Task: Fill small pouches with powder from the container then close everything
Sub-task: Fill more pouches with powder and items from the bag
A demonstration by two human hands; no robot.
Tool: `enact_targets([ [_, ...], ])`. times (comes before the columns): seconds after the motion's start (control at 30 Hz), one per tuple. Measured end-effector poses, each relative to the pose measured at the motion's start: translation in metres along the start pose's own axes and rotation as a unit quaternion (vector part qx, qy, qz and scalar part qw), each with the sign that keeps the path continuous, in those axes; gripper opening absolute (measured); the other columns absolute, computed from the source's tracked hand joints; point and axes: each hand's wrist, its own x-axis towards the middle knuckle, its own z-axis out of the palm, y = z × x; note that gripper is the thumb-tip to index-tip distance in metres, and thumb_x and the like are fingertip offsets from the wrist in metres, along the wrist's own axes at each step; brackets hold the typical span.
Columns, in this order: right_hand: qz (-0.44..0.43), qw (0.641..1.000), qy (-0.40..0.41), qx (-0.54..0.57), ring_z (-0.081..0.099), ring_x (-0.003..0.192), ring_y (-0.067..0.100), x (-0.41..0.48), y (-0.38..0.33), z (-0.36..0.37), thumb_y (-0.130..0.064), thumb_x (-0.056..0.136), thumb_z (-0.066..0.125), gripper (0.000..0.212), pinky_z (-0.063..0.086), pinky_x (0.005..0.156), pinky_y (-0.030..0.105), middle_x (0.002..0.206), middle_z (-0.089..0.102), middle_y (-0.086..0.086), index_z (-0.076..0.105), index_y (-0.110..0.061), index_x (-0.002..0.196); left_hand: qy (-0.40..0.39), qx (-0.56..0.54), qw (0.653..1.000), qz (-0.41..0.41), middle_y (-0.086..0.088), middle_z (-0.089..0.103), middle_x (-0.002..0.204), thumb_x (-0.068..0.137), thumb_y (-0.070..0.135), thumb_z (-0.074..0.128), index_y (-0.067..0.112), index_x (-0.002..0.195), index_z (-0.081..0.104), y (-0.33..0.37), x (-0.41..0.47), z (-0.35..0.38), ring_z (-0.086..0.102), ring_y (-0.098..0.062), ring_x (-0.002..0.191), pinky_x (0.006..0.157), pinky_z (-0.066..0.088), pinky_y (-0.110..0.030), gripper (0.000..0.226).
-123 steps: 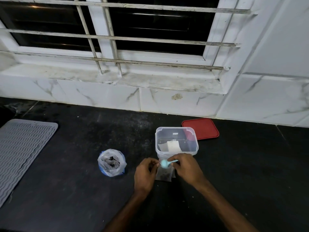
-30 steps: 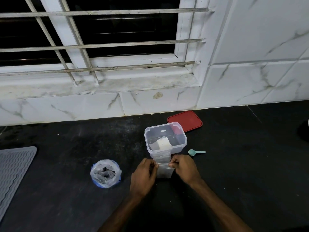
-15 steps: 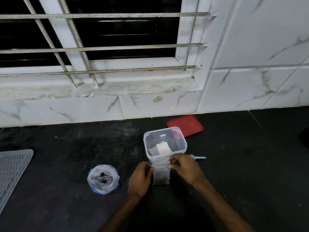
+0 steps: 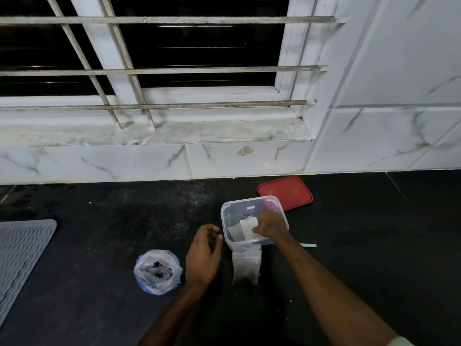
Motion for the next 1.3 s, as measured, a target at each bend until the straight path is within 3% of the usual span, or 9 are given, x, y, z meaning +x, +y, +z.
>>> enact_targets([
  [0.13,0.013,0.999,0.021,-0.023,0.056,0.121,0.025,0.009,-0.005,0.002,-0.026,0.085,0.073,0.055,0.047,0.098,0.035,0.131,0.059,0.006,0.051,-0.012,0.134,0.017,0.007,1.000,0.002,0.017,0.063,0.096,0.093,0.025,0.060,0.032,0.105,0.055,0.003,0.014,-0.003,0.061,0.003,0.083,0.074,0.054,-0.028,0.015],
  [0.37,-0.006,1.000,0.011,0.011,0.061,0.111,0.025,0.008,-0.003,0.000,-0.023,0.083,0.073,0.042,0.050,0.093,0.035,0.118,0.066,0.007,0.062,-0.010,0.121,-0.009,0.002,1.000,0.013,0.018,0.064,0.095,0.093,0.025,0.060,0.035,0.103,0.053,0.016,0.020,0.003,0.062,0.004,0.082,0.070,0.049,-0.017,0.016],
  [0.5,-0.033,0.995,0.064,0.068,0.065,0.079,0.018,-0.007,-0.008,-0.026,-0.022,0.084,0.066,0.013,0.050,0.063,0.024,0.082,0.069,0.000,0.071,-0.012,0.090,-0.009,-0.017,1.000,0.025,0.016,0.065,0.096,0.094,0.026,0.059,0.034,0.102,0.054,0.022,0.023,0.008,0.064,0.001,0.084,0.072,0.054,-0.023,0.011],
  [0.57,-0.068,0.986,0.116,0.096,0.063,0.072,0.015,-0.024,-0.012,-0.041,-0.019,0.084,0.066,0.004,0.048,0.058,0.025,0.076,0.067,-0.003,0.067,-0.016,0.085,-0.015,-0.033,0.999,0.031,0.013,0.067,0.094,0.095,0.029,0.058,0.029,0.100,0.057,0.030,0.027,0.010,0.065,-0.003,0.082,0.069,0.056,-0.028,0.005],
  [0.77,-0.167,0.950,0.195,0.180,0.063,0.071,0.002,-0.074,-0.031,-0.053,-0.024,0.087,0.071,0.006,0.052,0.064,0.016,0.082,0.070,-0.011,0.069,-0.023,0.092,-0.042,-0.106,0.993,0.020,0.007,0.070,0.082,0.094,0.036,0.059,0.021,0.091,0.067,0.060,0.034,0.010,0.065,-0.006,0.074,0.065,0.053,-0.021,0.017],
  [0.87,-0.171,0.945,0.185,0.208,0.065,0.072,0.002,-0.087,-0.038,-0.050,-0.022,0.087,0.072,0.008,0.056,0.068,0.019,0.084,0.073,-0.009,0.071,-0.020,0.094,-0.052,-0.112,0.992,0.017,0.005,0.071,0.083,0.093,0.034,0.061,0.018,0.090,0.069,0.062,0.034,0.008,0.067,-0.010,0.074,0.064,0.056,-0.024,0.018],
  [1.0,-0.171,0.936,0.167,0.258,0.066,0.077,0.004,-0.095,-0.044,-0.049,-0.016,0.086,0.072,0.010,0.054,0.073,0.014,0.087,0.074,-0.004,0.073,-0.015,0.097,-0.052,-0.143,0.988,0.004,-0.004,0.070,0.081,0.096,0.023,0.057,0.012,0.091,0.066,0.059,0.030,0.002,0.068,-0.016,0.067,0.053,0.058,-0.029,0.016],
  [1.3,-0.149,0.927,0.153,0.309,0.070,0.082,0.004,-0.095,-0.051,-0.049,-0.025,0.084,0.075,0.021,0.058,0.079,0.021,0.092,0.076,-0.003,0.074,-0.015,0.103,-0.046,-0.187,0.981,0.016,-0.011,0.070,0.080,0.096,0.008,0.056,0.005,0.089,0.066,0.059,0.029,-0.010,0.069,-0.024,0.068,0.056,0.059,-0.033,0.013],
])
